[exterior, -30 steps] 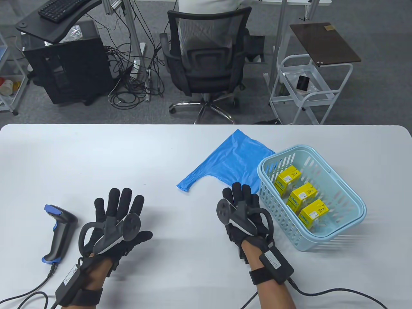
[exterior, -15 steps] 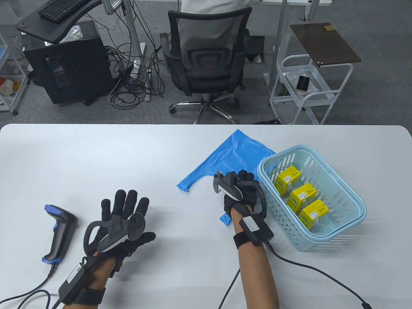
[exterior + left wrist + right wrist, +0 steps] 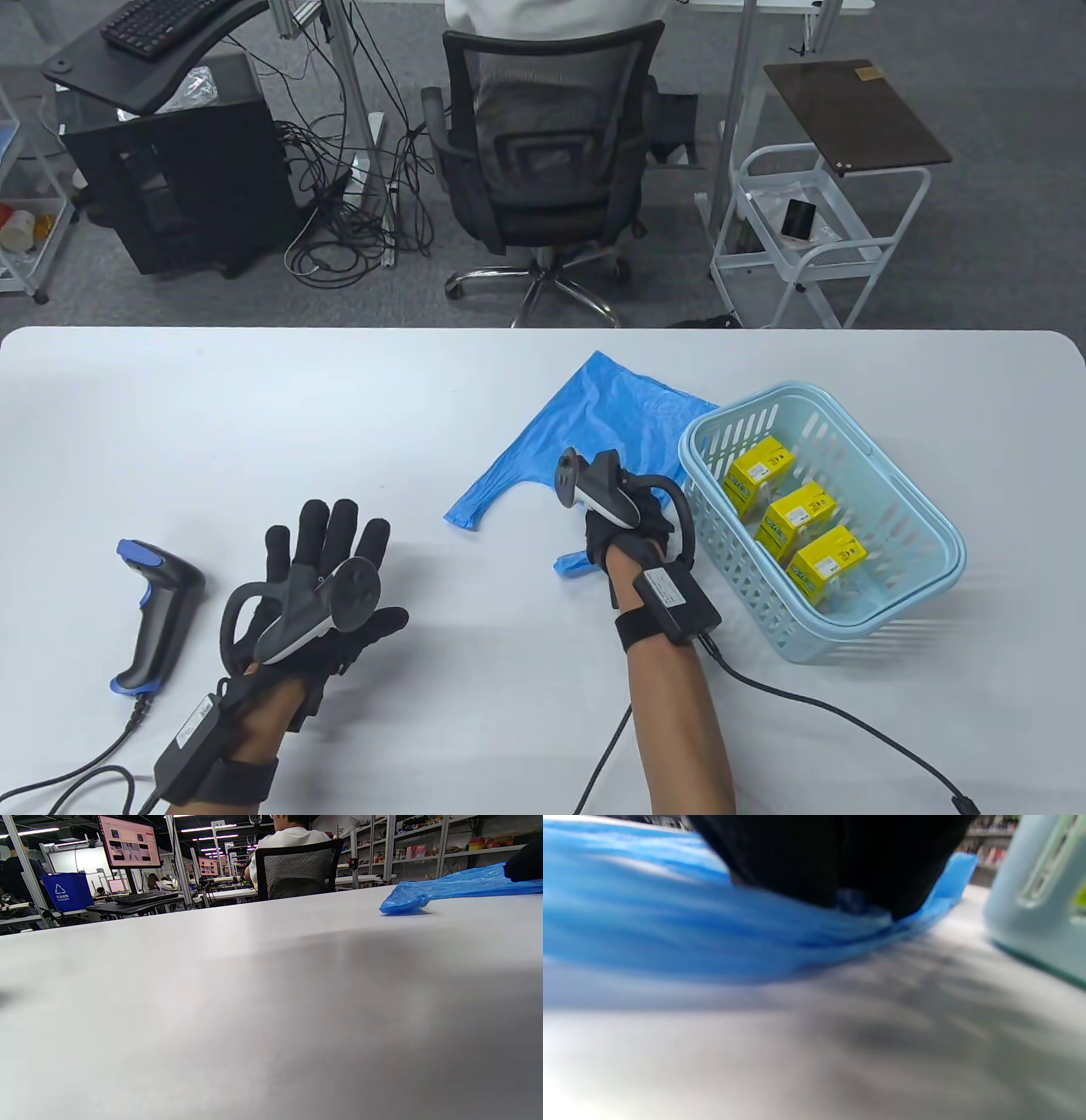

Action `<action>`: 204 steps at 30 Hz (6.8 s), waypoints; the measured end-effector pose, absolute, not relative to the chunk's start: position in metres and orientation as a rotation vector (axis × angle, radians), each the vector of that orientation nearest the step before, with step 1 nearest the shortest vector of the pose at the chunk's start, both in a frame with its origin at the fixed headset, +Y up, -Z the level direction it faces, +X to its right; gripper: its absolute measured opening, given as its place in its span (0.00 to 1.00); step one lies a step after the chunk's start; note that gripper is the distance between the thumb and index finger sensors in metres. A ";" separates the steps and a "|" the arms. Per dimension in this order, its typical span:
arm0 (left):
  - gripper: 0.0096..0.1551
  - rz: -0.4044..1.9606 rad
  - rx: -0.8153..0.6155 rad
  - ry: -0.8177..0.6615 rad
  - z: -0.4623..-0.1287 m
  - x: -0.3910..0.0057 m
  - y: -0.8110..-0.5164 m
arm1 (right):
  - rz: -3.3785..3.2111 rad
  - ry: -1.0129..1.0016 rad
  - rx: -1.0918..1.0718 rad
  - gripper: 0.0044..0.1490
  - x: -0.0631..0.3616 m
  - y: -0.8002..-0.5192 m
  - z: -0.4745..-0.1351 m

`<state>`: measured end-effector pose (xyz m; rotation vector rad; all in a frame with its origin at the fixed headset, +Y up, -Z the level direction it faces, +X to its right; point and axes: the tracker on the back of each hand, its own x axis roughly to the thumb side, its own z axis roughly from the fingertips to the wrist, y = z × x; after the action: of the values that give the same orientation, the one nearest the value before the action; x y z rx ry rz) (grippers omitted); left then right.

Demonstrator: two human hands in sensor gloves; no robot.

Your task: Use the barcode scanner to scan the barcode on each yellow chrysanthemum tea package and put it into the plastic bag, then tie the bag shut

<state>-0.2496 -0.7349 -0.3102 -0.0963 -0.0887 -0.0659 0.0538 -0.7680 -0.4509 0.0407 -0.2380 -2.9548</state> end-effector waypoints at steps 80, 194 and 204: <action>0.42 0.582 0.081 -0.293 -0.316 -0.209 -0.668 | -3.169 0.576 -0.670 0.30 -0.012 -0.651 -0.317; 0.48 0.075 0.157 -0.335 -0.303 -0.169 -0.722 | -3.821 -0.170 -0.330 0.33 0.021 -0.707 -0.336; 0.36 0.073 0.268 -0.111 -0.308 -0.188 -0.715 | -3.298 0.045 -0.564 0.48 -0.010 -0.697 -0.317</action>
<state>-0.1882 -0.7151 -0.3076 0.2679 -0.1109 0.0733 -0.0099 -0.6966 -0.3169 -0.5640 0.0450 -3.2983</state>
